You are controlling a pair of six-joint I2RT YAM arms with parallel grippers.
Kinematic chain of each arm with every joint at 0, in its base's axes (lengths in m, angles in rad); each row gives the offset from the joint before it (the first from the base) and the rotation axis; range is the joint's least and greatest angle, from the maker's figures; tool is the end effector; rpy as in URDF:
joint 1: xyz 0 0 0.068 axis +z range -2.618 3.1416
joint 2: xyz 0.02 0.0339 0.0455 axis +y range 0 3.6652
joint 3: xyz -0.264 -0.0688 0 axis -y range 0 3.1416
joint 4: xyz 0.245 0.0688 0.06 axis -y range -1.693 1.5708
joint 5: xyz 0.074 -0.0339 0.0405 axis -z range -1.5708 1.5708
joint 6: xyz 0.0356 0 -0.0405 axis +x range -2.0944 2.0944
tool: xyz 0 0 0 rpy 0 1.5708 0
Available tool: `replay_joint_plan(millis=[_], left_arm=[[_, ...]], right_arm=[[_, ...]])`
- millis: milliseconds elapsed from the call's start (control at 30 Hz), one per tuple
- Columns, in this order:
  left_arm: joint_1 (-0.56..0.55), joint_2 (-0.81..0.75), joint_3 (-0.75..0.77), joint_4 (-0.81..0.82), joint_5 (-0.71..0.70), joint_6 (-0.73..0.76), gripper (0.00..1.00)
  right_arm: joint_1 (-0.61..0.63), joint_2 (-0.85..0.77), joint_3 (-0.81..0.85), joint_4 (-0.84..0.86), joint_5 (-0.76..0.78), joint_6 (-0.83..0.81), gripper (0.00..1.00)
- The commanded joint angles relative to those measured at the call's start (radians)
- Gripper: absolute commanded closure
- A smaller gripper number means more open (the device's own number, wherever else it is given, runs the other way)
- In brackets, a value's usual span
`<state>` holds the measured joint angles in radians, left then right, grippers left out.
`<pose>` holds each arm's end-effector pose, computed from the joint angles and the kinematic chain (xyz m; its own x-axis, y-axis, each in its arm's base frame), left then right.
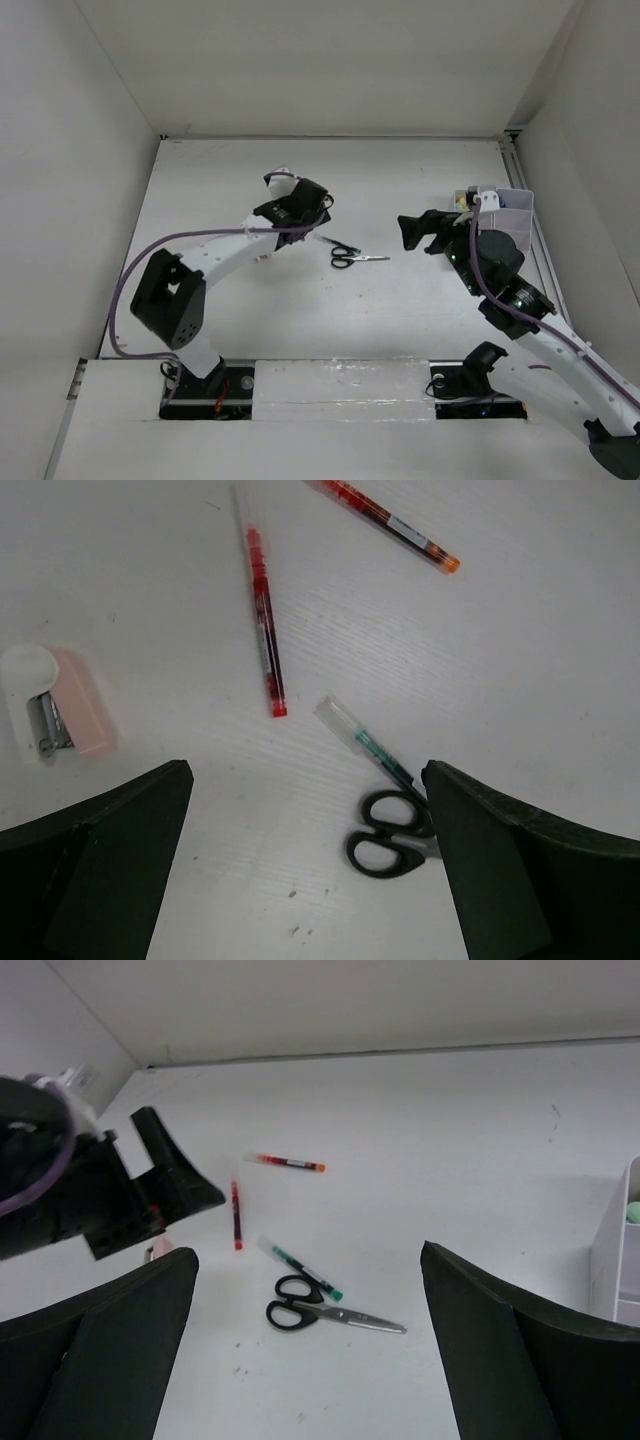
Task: Sort the stationery into containers
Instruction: Pick up the pen from the center of the board.
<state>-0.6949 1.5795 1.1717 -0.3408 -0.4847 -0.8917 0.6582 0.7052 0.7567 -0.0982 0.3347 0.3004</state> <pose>0.2782 -0.2103 0.2636 -0.5652 -0.4252 -0.7069 -0.2157 0.9033 -0.3709 0.1401 0.0936 0.3521 -0.1294 0.2532 -0.9587 -0.2930 0.9139 0.2809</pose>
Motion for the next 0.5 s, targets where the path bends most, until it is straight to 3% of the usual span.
replay_joint_plan(millis=[0, 167, 233, 467], left_arm=[[0.014, 0.108, 0.14, -0.096, -0.009, -0.071, 0.0], [0.046, 0.337, 0.298, -0.17, -0.028, -0.111, 0.03], [0.074, 0.375, 0.325, -0.182, -0.012, -0.112, 0.1], [0.113, 0.401, 0.301, -0.172, 0.005, -0.154, 0.16]], right_arm=[[0.008, -0.029, -0.014, 0.002, -0.046, 0.026, 0.01], [0.017, -0.061, -0.023, -0.017, -0.117, 0.051, 0.03], [0.017, -0.073, -0.043, -0.017, -0.138, 0.062, 0.04], [0.017, -0.107, -0.071, -0.017, -0.204, 0.072, 0.05]])
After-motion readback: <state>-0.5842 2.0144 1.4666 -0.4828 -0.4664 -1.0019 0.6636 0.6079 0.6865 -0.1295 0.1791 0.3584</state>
